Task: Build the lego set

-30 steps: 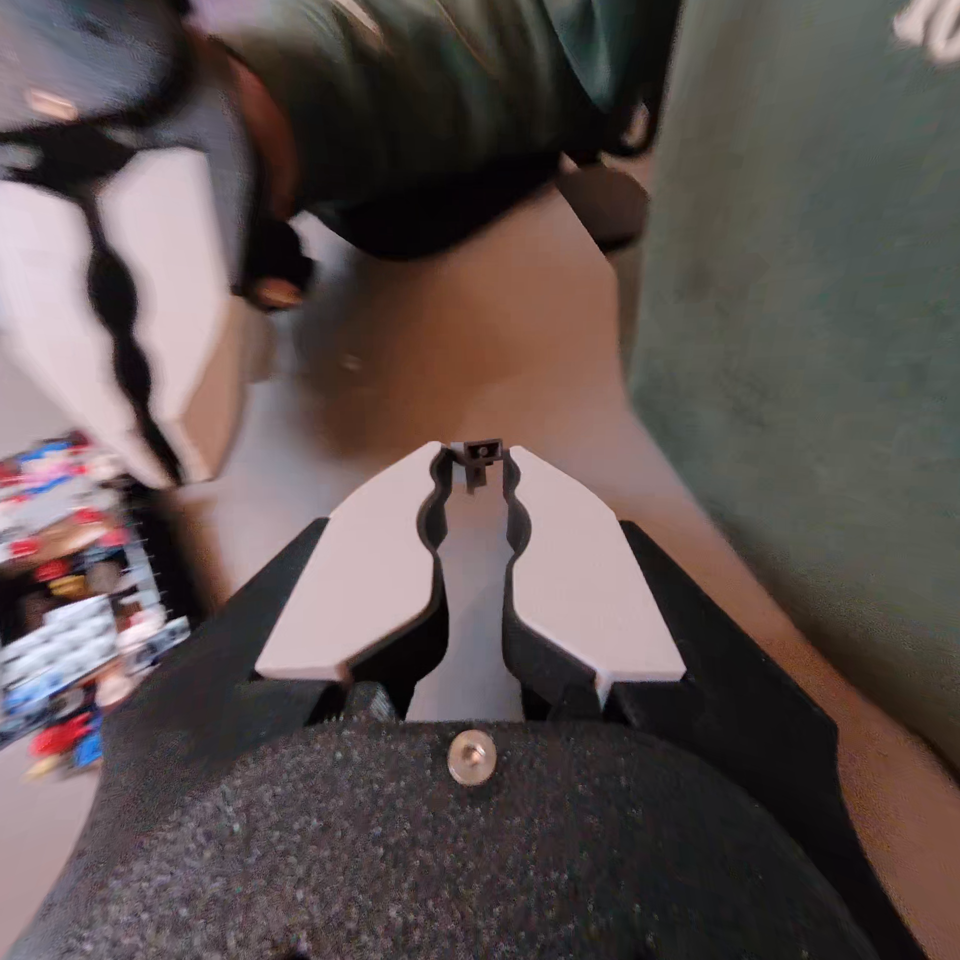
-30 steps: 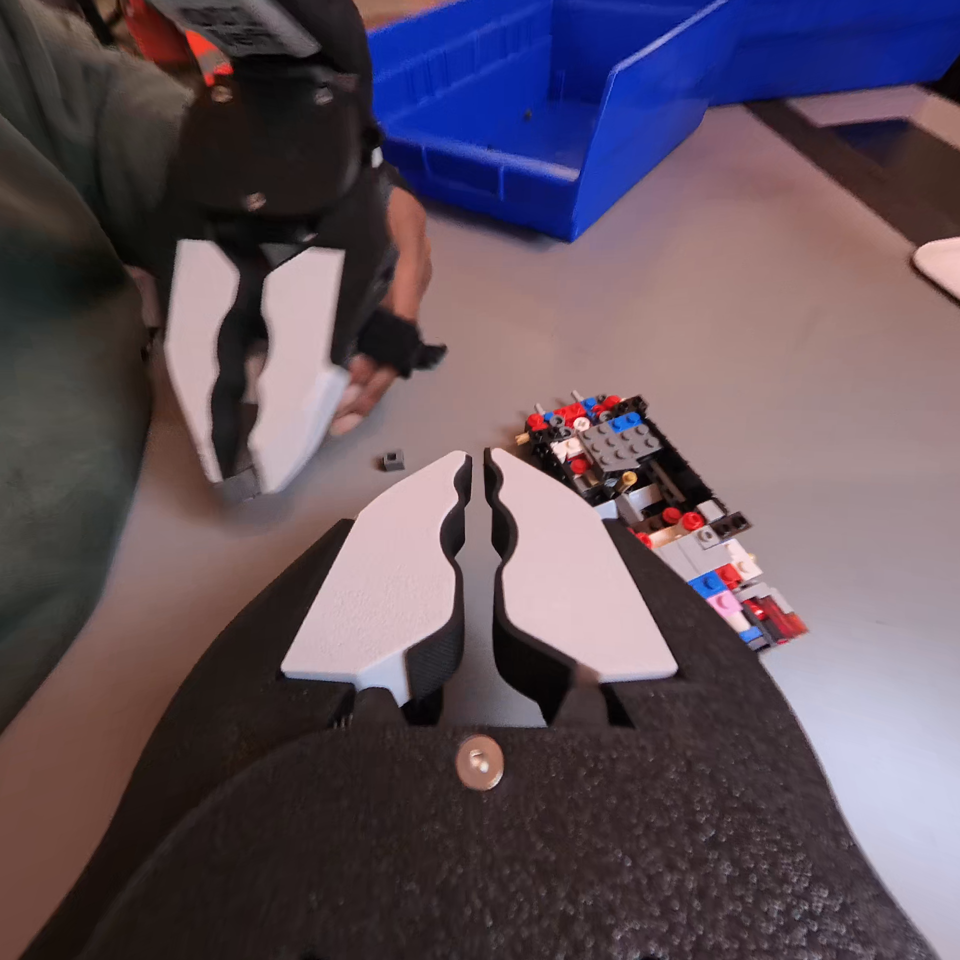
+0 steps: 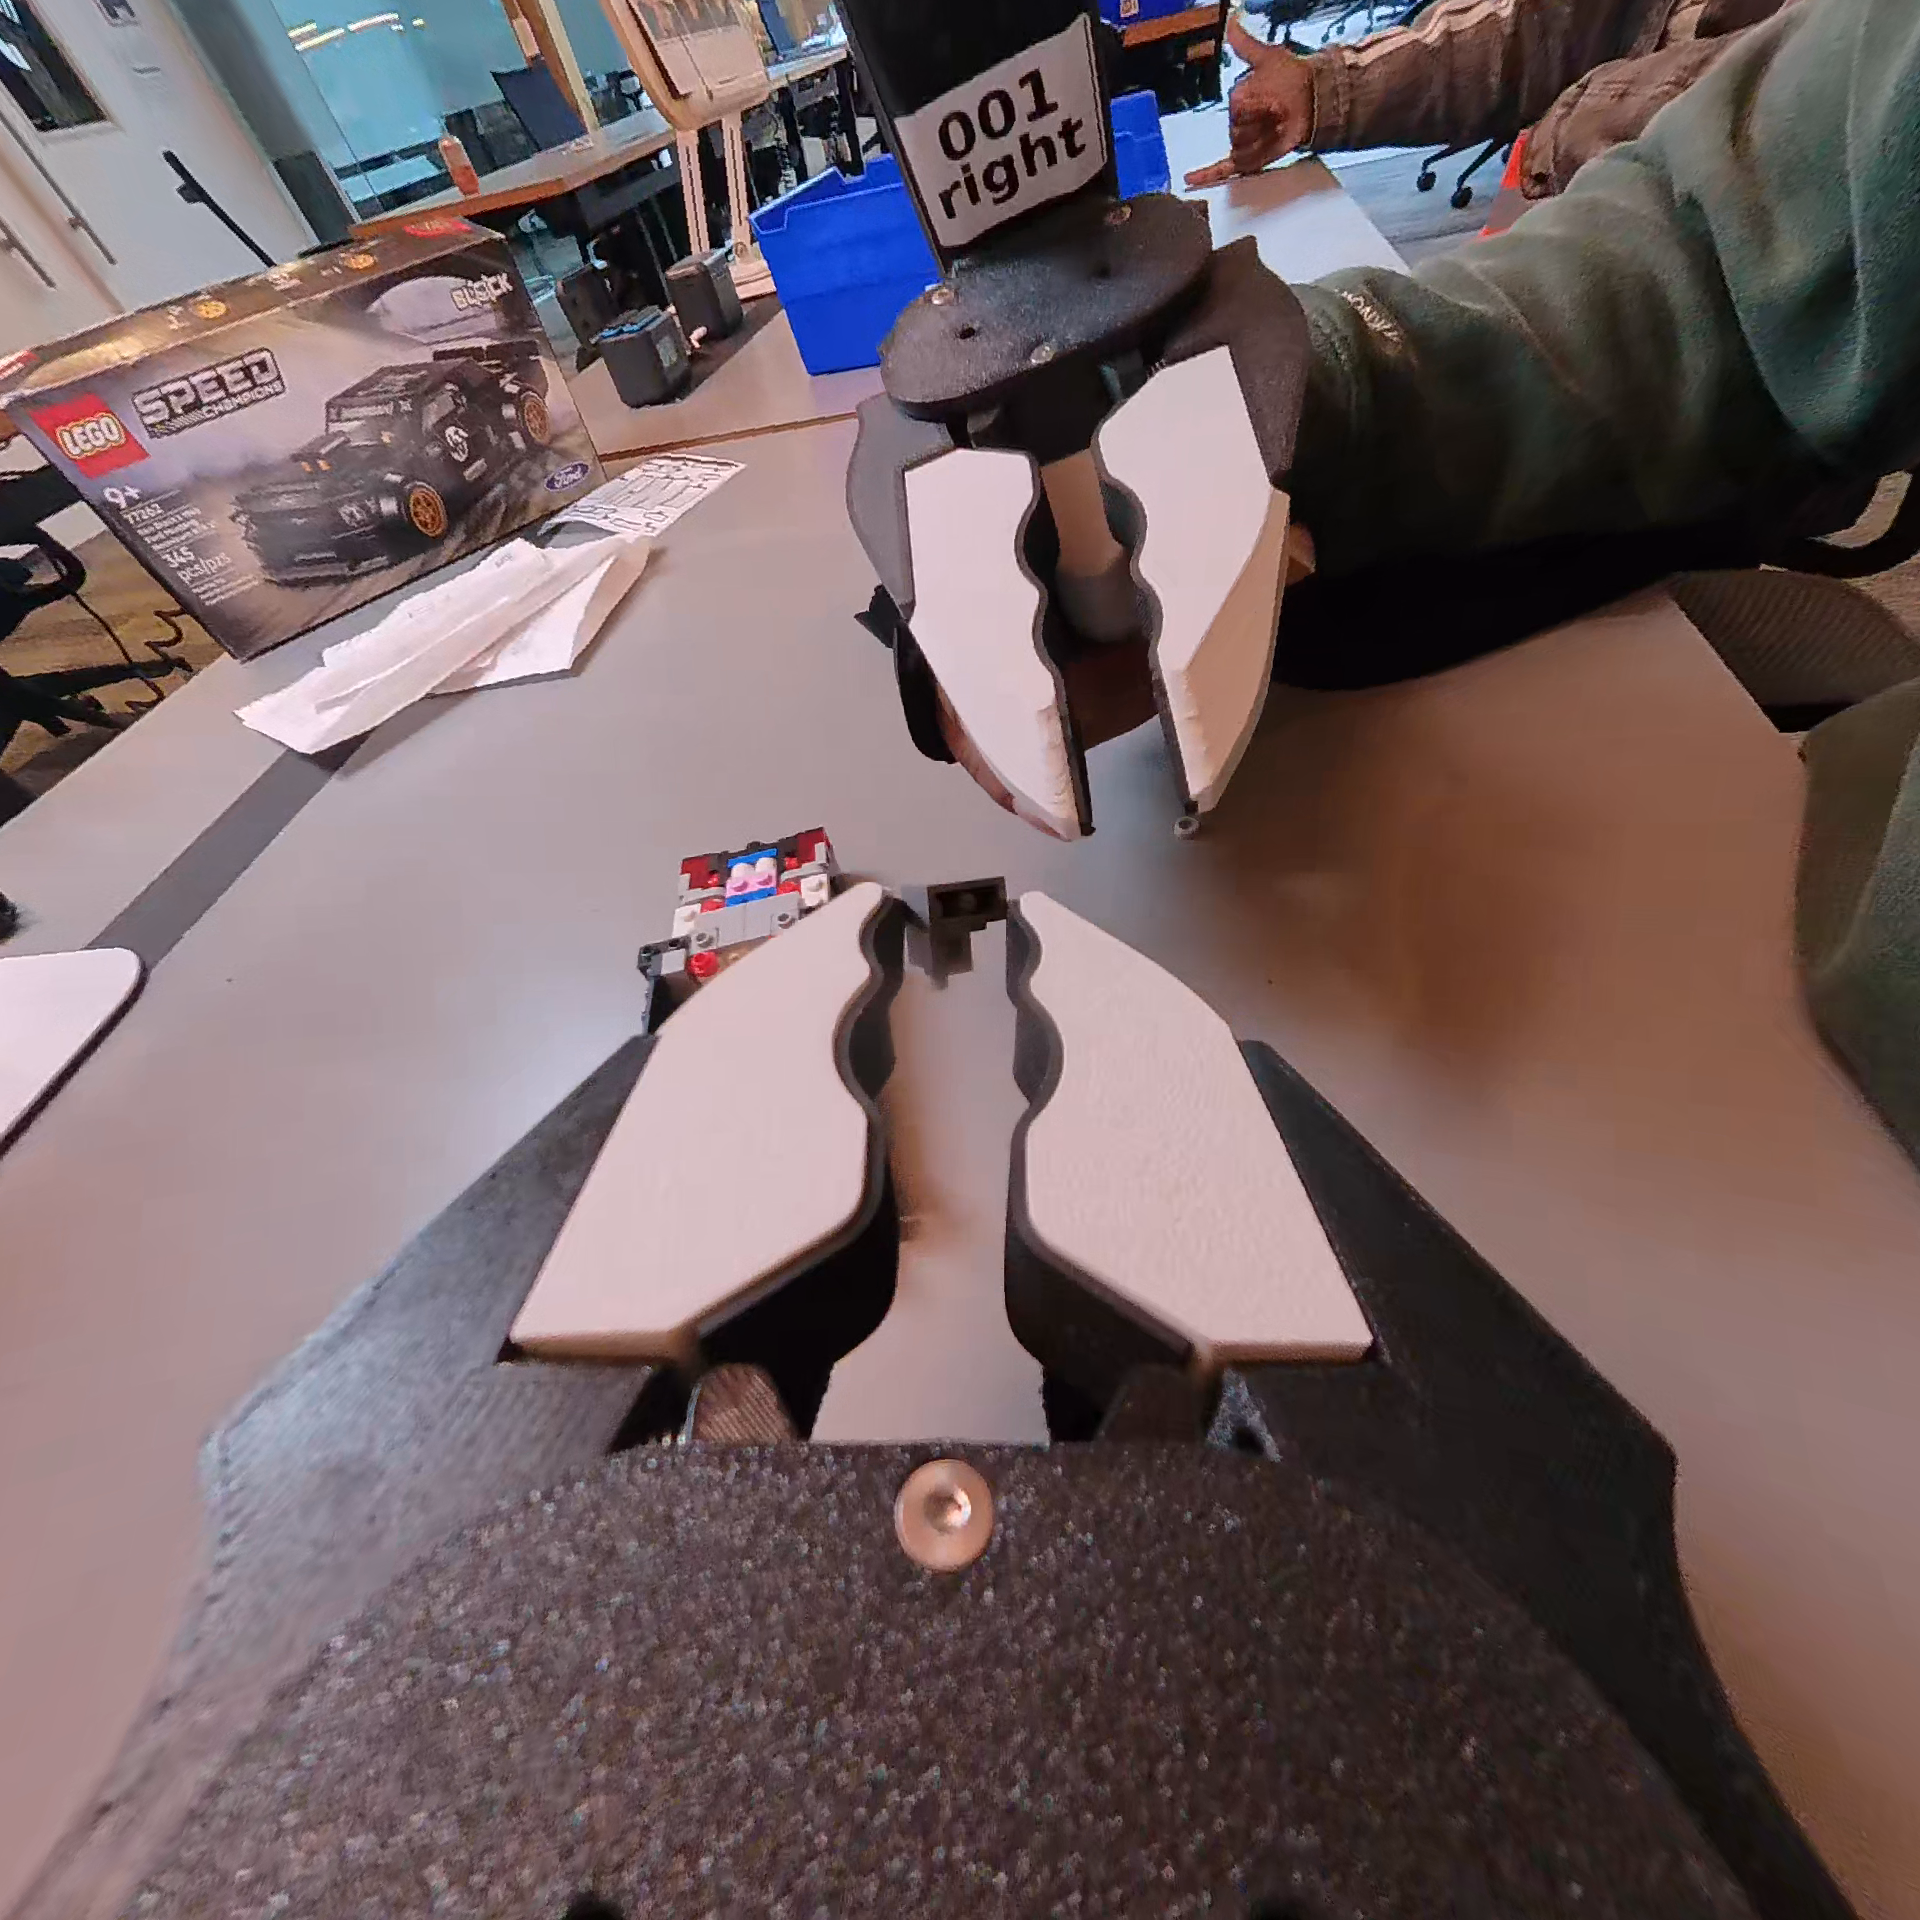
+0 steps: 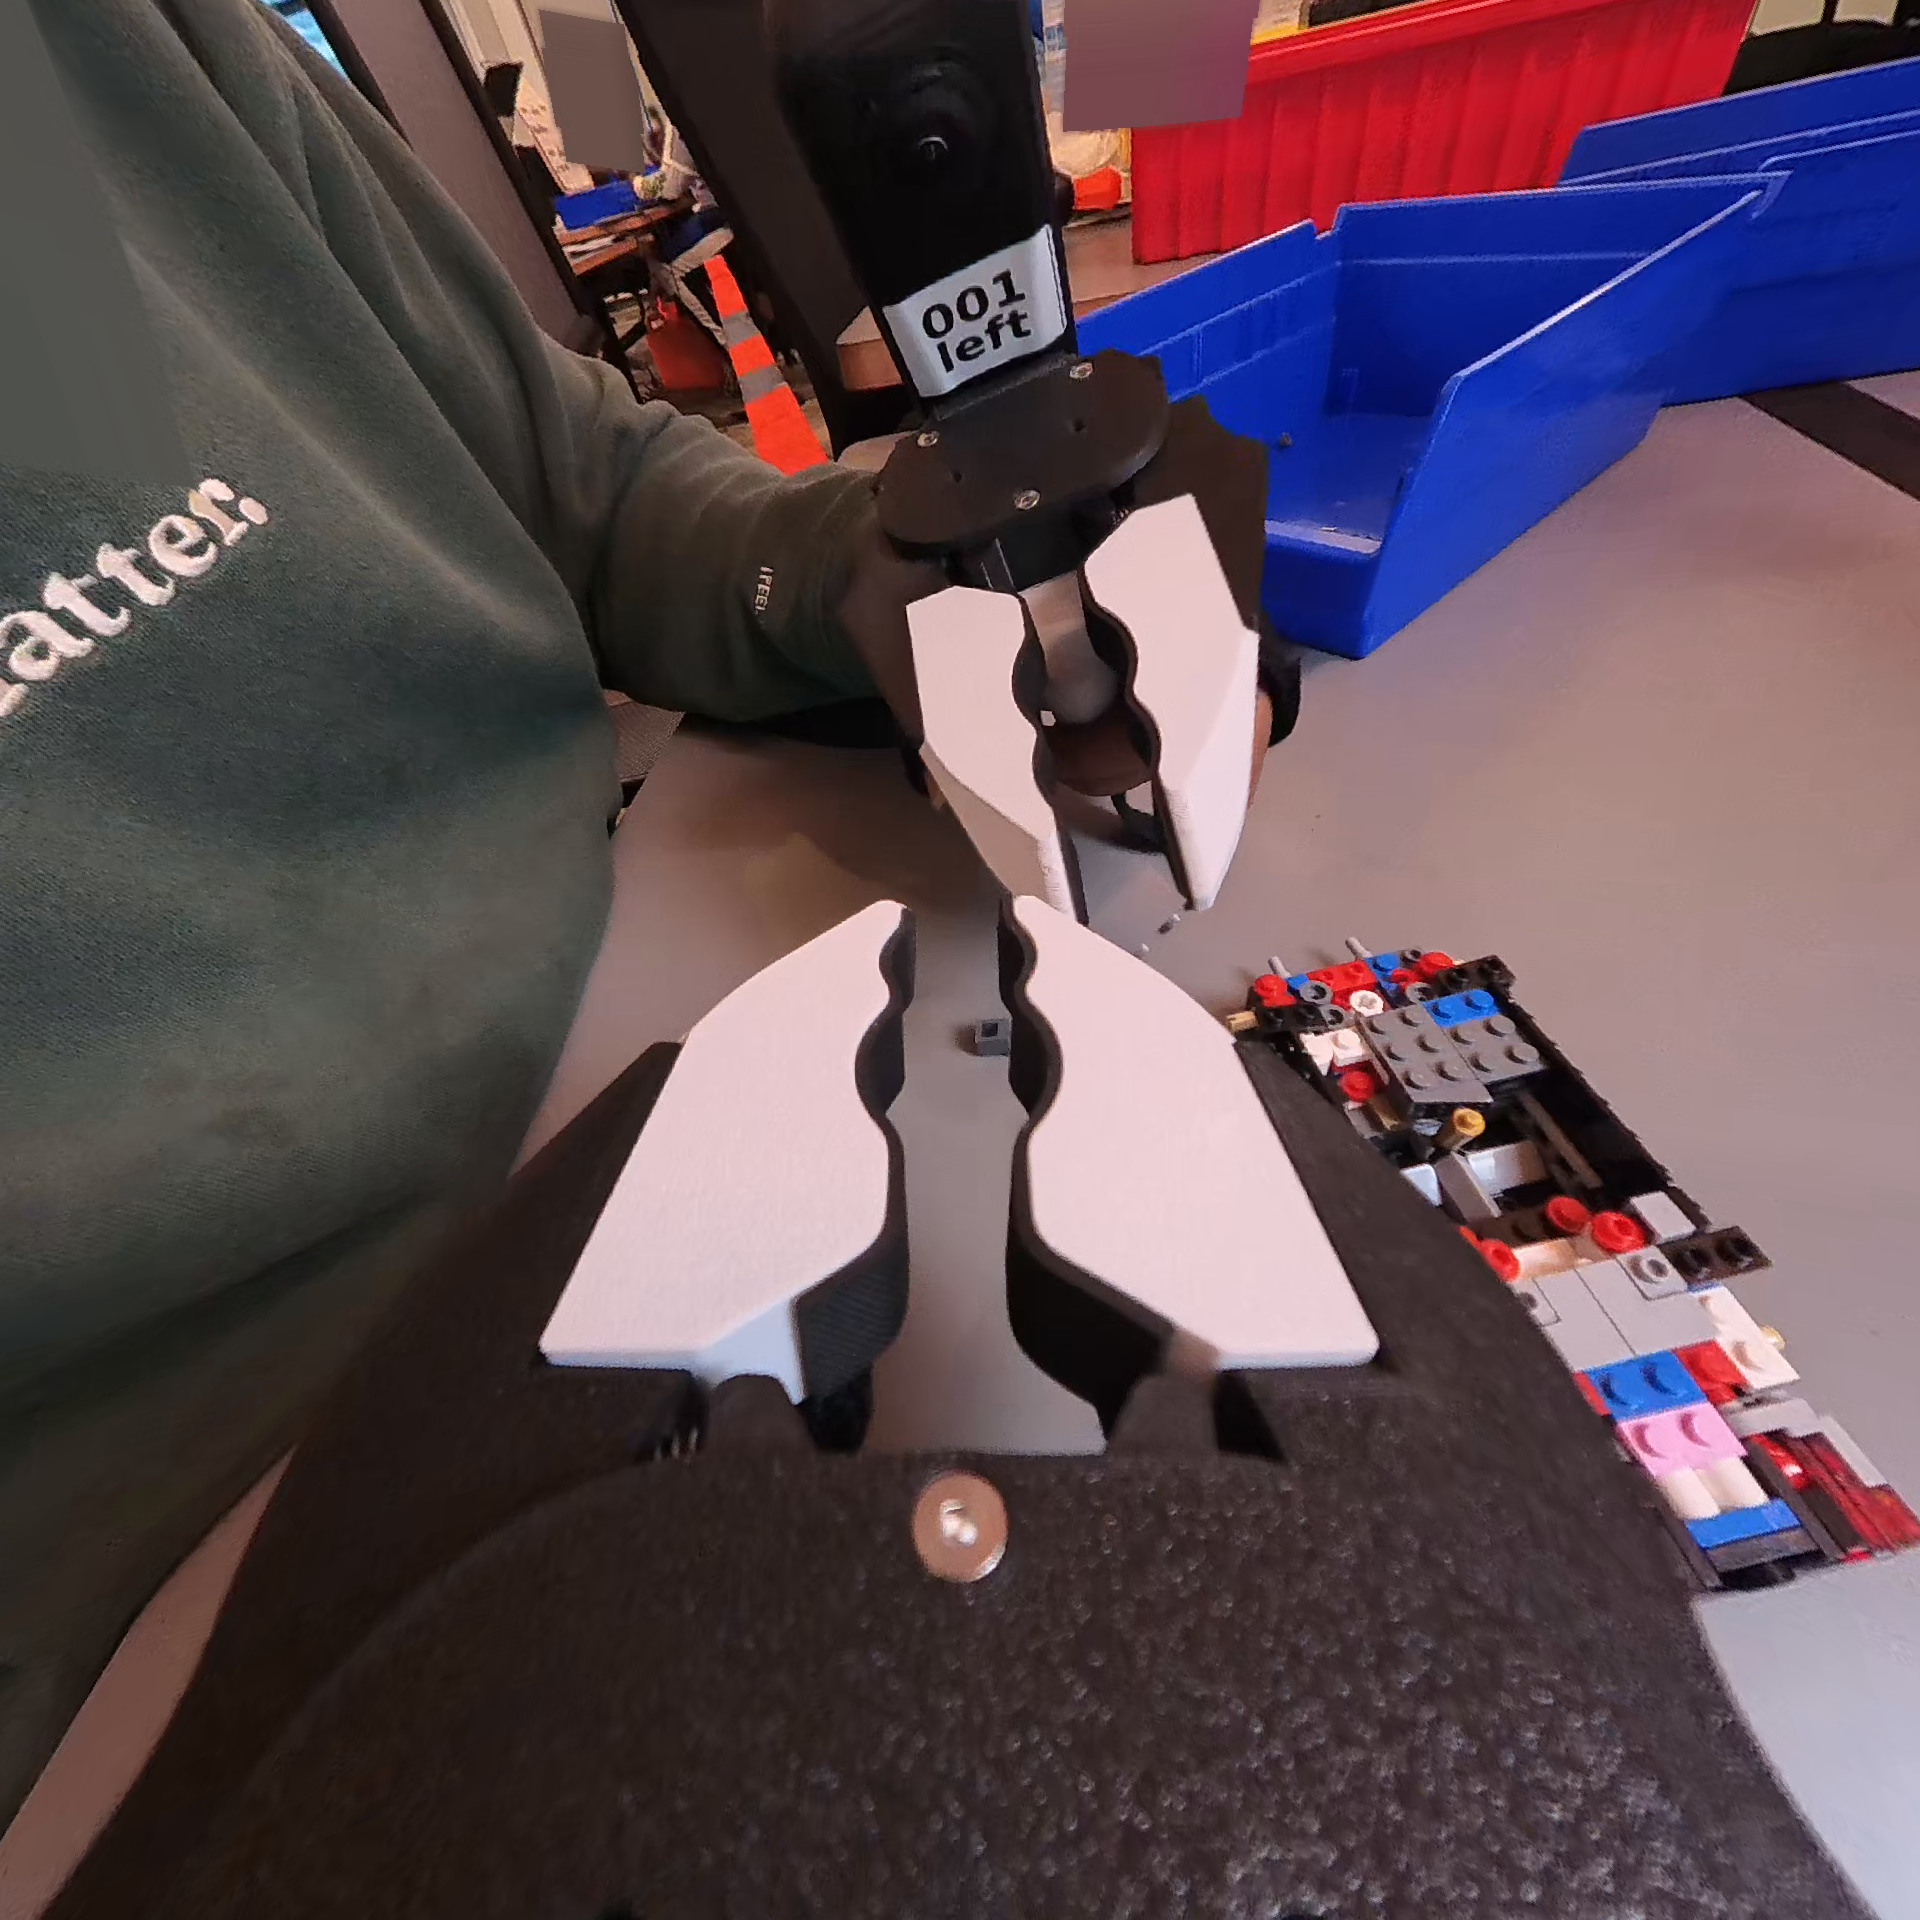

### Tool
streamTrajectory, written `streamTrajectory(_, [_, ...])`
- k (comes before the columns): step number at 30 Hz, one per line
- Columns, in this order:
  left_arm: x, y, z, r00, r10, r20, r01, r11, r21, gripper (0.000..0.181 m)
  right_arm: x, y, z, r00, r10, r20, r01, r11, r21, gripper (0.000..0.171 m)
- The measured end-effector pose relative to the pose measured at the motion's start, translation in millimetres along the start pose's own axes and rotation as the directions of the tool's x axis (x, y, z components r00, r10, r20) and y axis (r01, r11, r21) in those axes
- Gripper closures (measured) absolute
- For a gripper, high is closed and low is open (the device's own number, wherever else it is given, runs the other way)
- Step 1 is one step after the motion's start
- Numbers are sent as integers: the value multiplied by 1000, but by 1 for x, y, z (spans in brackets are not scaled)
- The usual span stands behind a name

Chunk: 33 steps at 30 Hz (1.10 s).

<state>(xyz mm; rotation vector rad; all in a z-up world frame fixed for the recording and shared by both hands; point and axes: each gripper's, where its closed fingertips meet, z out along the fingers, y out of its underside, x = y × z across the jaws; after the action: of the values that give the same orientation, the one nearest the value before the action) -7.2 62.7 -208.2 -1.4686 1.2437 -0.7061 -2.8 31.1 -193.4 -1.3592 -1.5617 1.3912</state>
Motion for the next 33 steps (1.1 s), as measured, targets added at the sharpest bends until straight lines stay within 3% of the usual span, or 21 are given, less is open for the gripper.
streamTrajectory(12, [4,-11,-1,1000,2,-9,-1,998,58,163,12,10,7,997,50,-58,-52,998,-33,145])
streamTrajectory(19, [2,-8,1,1000,-6,-1,6,999,37,163,11,-13,-3,996,85,-31,-81,991,102,147])
streamTrajectory(33, [2,-11,2,1000,-7,14,7,998,61,164,23,1,0,988,134,-80,-132,991,36,143])
